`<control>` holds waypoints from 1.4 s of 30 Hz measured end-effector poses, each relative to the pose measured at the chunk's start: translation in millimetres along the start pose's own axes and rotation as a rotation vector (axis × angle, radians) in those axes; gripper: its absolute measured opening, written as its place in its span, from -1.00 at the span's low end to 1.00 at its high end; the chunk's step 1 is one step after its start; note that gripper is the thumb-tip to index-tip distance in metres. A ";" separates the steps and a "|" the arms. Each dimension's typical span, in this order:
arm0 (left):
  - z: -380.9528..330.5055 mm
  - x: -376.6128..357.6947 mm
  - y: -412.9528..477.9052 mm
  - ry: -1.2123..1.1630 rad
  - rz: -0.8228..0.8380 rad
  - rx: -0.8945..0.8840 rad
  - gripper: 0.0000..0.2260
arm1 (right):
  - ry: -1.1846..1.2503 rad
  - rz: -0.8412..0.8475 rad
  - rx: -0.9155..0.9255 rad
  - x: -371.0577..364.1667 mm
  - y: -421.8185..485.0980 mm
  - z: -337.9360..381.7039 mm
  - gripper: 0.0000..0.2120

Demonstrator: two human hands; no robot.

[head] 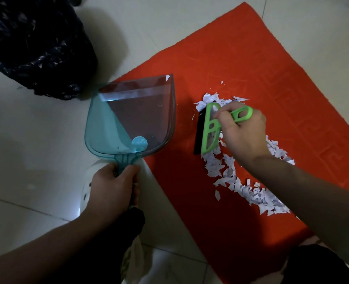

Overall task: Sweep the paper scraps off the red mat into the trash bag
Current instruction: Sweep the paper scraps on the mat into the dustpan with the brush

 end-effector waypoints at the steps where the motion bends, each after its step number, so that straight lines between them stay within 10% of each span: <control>1: -0.2 -0.3 -0.4 0.005 0.001 -0.004 -0.75 | 0.032 0.010 0.007 -4.6 0.7 2.9 -0.81; 34: 3.8 -0.2 1.7 0.033 -0.014 -0.015 -0.79 | -0.140 -0.220 -0.095 27.2 28.6 -11.1 -0.81; 42: 2.9 7.7 4.1 0.055 -0.075 -0.033 -0.75 | 0.148 0.040 -0.007 -39.7 15.4 11.5 -0.84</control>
Point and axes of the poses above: each hand's wrist, its own y-axis towards the middle knuckle, its own x-axis out of the back of the hand, z = x × y, the point moved 9 cm from there along y, towards the middle knuckle, and after that the axes turned 6 degrees about x, right-handed, at the moved point
